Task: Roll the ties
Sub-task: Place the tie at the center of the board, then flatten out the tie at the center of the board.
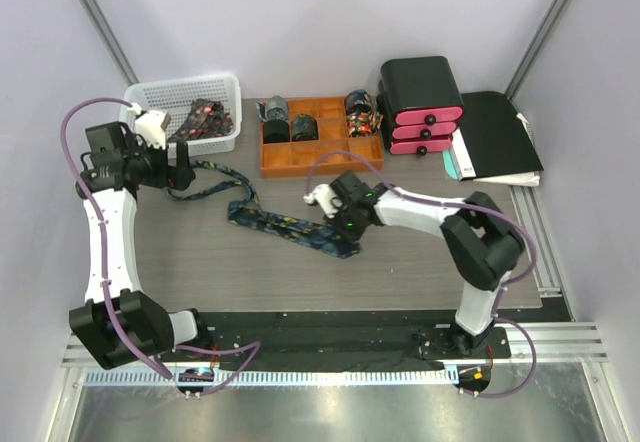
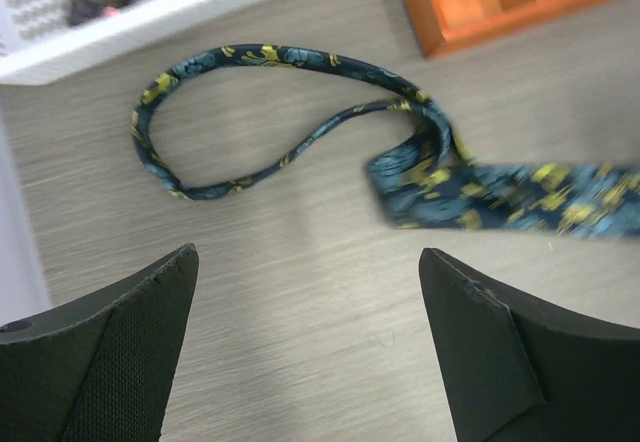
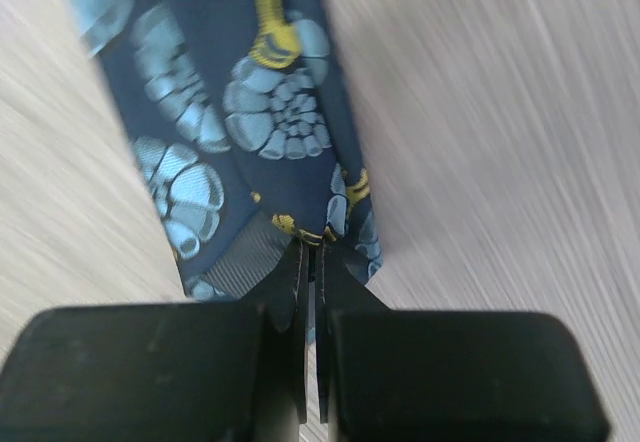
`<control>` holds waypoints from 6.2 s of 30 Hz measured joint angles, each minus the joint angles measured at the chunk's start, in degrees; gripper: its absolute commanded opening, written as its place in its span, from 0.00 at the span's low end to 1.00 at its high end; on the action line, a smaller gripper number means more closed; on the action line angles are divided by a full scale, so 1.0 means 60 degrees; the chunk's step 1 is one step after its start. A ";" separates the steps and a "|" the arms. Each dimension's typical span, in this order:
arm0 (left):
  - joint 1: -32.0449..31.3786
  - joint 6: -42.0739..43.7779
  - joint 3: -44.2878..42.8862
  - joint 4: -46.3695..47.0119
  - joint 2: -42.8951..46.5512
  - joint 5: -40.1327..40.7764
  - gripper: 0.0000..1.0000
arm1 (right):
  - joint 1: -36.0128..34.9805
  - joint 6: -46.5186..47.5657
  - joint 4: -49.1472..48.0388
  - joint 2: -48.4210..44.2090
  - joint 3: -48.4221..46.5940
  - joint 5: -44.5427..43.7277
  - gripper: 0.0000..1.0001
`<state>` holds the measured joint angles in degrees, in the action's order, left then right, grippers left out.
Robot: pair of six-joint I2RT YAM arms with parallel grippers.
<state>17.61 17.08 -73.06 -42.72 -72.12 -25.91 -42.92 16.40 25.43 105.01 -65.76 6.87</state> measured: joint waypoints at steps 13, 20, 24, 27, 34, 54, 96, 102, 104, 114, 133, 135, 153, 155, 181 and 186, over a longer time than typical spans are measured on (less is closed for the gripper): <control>-0.2102 0.2350 0.0393 -0.1228 -0.1475 -0.0164 0.57 | 0.6546 0.4932 0.2106 -0.3260 0.3406 -0.1927 0.01; -0.3519 0.3286 -0.1195 -0.0984 -0.3982 0.1031 0.56 | 0.7326 0.5705 0.2736 -0.3184 0.3304 -0.1840 0.01; -0.4084 0.3555 -0.2102 -0.0608 -0.5329 0.1657 0.60 | 0.7632 0.5763 0.2830 -0.3049 0.3166 -0.1789 0.01; -0.4215 0.3738 -0.2659 -0.0339 -0.6058 0.2073 0.60 | 0.7694 0.5752 0.2867 -0.2954 0.3075 -0.1745 0.01; -0.4455 0.4164 -0.2951 0.0291 -0.6951 0.2816 0.52 | 0.7694 0.5705 0.2983 -0.2725 0.2845 -0.1606 0.01; -0.4204 0.5814 -0.0007 0.1158 -0.4513 0.2568 0.00 | 0.7850 0.5497 0.3166 -0.2062 0.2262 -0.1577 0.01; -0.4535 0.6798 0.3169 0.0787 -0.3155 0.2266 0.62 | 0.8040 0.7071 0.4441 -0.1967 0.1523 0.0619 0.38; -0.4699 0.7919 0.4084 0.1504 -0.2787 0.3071 0.39 | 0.8021 0.6951 0.4095 -0.1683 0.1767 0.0040 0.34; -0.4710 0.8357 0.4393 0.1993 -0.2608 0.3446 0.35 | 0.8018 0.6954 0.3985 -0.1636 0.1759 -0.0175 0.31; -0.4725 0.9559 0.4856 0.2357 -0.2273 0.3697 0.28 | 0.8021 0.7635 0.3901 -0.0991 0.1064 -0.0820 0.26; -0.4889 0.7614 0.4597 -0.0149 -0.1086 0.2659 0.68 | 0.8196 0.8302 0.4182 -0.1348 0.0951 -0.0390 0.61; -0.4889 0.7195 0.4156 -0.0361 -0.0758 0.2433 0.72 | 0.8207 0.8269 0.4524 -0.1625 0.0641 -0.0146 0.64; -0.4885 0.5493 0.3468 -0.0641 0.0302 0.1450 0.79 | 0.8258 0.7941 0.5497 -0.0342 -0.1093 0.0466 0.55; -0.4885 0.5457 0.3559 -0.0637 0.0310 0.1446 0.79 | 0.8284 0.7916 0.5446 -0.0029 -0.1271 0.0379 0.57; -0.4885 0.5461 0.3971 -0.0484 0.0277 0.1494 0.79 | 0.8309 0.8029 0.5796 0.0656 -0.1712 -0.0204 0.18; -0.4885 0.5461 0.4025 -0.0415 0.0233 0.1494 0.79 | 0.8309 0.8025 0.6251 0.0069 -0.1723 -0.0197 0.17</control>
<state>-11.70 49.84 -48.90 -45.21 -70.72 -16.95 6.94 64.55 62.94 105.43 -76.09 5.69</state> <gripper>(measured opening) 0.791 0.176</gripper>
